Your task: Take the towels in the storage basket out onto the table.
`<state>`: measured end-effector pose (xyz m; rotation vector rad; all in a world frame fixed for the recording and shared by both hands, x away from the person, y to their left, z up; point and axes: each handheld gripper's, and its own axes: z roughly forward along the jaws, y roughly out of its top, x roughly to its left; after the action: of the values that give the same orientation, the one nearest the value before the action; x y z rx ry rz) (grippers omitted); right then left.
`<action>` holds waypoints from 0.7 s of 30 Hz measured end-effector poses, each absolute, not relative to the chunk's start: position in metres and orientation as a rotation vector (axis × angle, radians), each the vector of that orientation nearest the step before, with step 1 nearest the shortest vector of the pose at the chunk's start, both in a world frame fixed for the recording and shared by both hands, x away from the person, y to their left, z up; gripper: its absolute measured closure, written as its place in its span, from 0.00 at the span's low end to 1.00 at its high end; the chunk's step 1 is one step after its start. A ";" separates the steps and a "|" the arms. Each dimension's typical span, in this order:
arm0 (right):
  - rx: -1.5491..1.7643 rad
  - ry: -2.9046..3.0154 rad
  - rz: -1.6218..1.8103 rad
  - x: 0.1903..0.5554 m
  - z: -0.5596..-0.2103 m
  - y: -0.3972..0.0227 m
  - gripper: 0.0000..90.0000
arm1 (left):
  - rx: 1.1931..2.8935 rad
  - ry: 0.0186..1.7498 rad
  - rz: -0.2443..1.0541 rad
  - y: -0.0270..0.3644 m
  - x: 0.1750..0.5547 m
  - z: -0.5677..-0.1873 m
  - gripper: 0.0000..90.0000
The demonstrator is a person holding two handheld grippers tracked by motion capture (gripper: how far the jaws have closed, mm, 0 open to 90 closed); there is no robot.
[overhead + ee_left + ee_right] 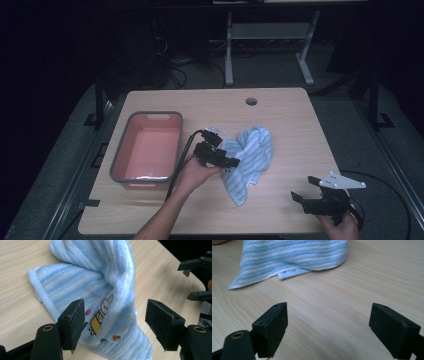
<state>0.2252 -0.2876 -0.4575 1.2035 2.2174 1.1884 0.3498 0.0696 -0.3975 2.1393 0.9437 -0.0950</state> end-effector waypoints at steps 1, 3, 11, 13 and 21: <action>1.202 2.215 1.190 0.225 -0.458 -0.288 0.16 | 2.146 0.939 -0.092 0.072 0.347 -0.398 0.35; 1.203 2.216 1.188 0.225 -0.458 -0.289 0.16 | 2.138 0.942 -0.094 0.077 0.343 -0.399 0.35; 1.204 2.217 1.187 0.225 -0.458 -0.288 0.16 | 2.131 0.933 -0.098 0.092 0.325 -0.404 0.34; 1.203 2.217 1.185 0.225 -0.459 -0.288 0.16 | 2.144 0.933 -0.087 0.094 0.321 -0.406 0.32; 1.206 2.224 1.185 0.224 -0.459 -0.286 0.16 | 2.132 0.910 -0.076 0.103 0.300 -0.413 0.30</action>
<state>0.2243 -0.2860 -0.4592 1.2064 2.2244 1.1851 0.3000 0.1030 -0.4128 2.1320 0.9098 -0.0760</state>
